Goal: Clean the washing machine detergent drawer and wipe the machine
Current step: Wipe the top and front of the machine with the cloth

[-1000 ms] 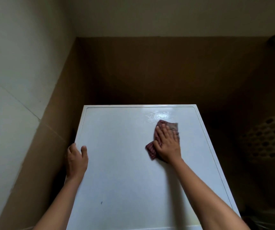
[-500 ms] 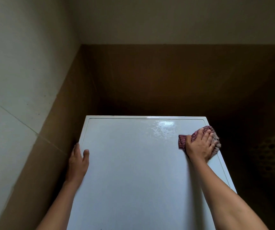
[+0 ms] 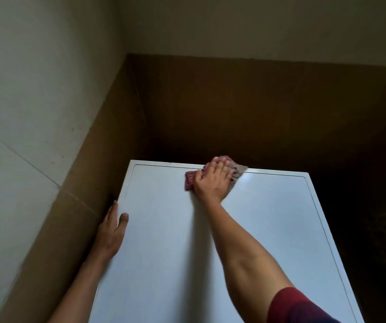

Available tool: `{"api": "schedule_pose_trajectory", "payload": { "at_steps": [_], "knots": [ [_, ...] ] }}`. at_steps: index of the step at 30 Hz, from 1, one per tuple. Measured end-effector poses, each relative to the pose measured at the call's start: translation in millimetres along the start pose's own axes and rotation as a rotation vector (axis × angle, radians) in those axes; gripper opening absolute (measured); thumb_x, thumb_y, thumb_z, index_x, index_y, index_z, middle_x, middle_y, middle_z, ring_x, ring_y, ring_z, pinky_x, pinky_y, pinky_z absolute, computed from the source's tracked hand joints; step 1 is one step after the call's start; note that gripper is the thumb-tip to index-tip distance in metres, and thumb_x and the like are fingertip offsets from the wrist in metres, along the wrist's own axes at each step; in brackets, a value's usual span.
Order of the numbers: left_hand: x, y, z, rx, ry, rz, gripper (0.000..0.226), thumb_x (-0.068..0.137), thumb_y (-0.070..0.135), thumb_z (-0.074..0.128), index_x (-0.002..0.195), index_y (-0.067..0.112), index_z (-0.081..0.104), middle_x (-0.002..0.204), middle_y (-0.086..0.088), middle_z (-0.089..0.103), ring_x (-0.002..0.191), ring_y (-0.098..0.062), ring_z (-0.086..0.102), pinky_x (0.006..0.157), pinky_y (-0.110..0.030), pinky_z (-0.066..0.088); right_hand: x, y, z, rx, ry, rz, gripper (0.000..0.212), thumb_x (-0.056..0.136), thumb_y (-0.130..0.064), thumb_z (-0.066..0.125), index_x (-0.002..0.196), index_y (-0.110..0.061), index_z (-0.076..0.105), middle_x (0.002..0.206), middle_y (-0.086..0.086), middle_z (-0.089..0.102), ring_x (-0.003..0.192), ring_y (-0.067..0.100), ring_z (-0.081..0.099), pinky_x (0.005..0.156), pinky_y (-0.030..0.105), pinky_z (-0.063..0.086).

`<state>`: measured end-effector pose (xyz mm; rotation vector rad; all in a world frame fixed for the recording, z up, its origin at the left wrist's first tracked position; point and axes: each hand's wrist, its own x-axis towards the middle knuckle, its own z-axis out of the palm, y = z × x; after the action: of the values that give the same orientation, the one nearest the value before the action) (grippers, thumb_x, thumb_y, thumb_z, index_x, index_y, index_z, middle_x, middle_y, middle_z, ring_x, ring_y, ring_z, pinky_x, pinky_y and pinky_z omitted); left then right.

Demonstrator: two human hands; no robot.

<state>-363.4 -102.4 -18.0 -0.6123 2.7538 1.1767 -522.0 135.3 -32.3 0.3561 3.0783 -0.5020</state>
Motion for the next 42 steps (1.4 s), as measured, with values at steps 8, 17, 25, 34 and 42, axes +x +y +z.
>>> {"api": "schedule_pose_trajectory", "payload": {
  "at_steps": [8,17,25,34,42],
  "knots": [
    [-7,-6,1,-0.028,0.066,0.095,0.058,0.101,0.029,0.039,0.152,0.010,0.018,0.159,-0.011,0.018,0.146,-0.024,0.019,0.112,-0.025,0.014,-54,-107,34,0.007,-0.180,-0.544,0.068,0.095,-0.045,0.027,0.153,-0.016,0.007,0.160,0.007,-0.002,0.147,0.021,-0.009,0.118,0.041,-0.010],
    [-15,-12,9,-0.016,0.266,0.224,0.094,0.089,0.071,0.020,0.142,-0.005,0.038,0.145,-0.026,0.039,0.131,-0.042,0.041,0.106,-0.046,0.034,-95,-85,37,-0.107,-0.224,-0.993,0.067,0.094,-0.048,0.035,0.152,-0.022,0.014,0.160,0.003,0.009,0.147,0.019,0.001,0.119,0.041,-0.005],
    [-19,-13,17,-0.004,0.209,0.289,0.077,0.088,0.057,0.025,0.145,0.006,0.036,0.151,-0.016,0.035,0.137,-0.032,0.036,0.109,-0.034,0.025,-52,9,3,-0.034,-0.165,-0.682,0.073,0.083,-0.055,0.023,0.150,-0.026,0.026,0.158,0.000,0.017,0.146,0.018,0.012,0.119,0.039,0.002],
    [-21,-14,18,0.002,0.211,0.331,0.091,0.087,0.073,0.022,0.141,0.002,0.042,0.149,-0.016,0.036,0.136,-0.031,0.037,0.109,-0.033,0.025,11,180,-55,-0.147,-0.052,-0.209,0.082,0.076,-0.059,0.006,0.151,-0.028,0.020,0.160,-0.002,0.010,0.147,0.015,0.006,0.119,0.036,-0.001],
    [-22,-14,17,0.053,0.214,0.322,0.067,0.091,0.048,0.035,0.139,0.001,0.043,0.148,-0.018,0.038,0.134,-0.033,0.039,0.108,-0.034,0.028,-32,236,-73,-0.139,0.071,0.195,0.075,0.086,-0.051,0.017,0.152,-0.016,0.016,0.159,0.008,0.010,0.147,0.025,0.005,0.117,0.041,-0.001]
  ]
}}
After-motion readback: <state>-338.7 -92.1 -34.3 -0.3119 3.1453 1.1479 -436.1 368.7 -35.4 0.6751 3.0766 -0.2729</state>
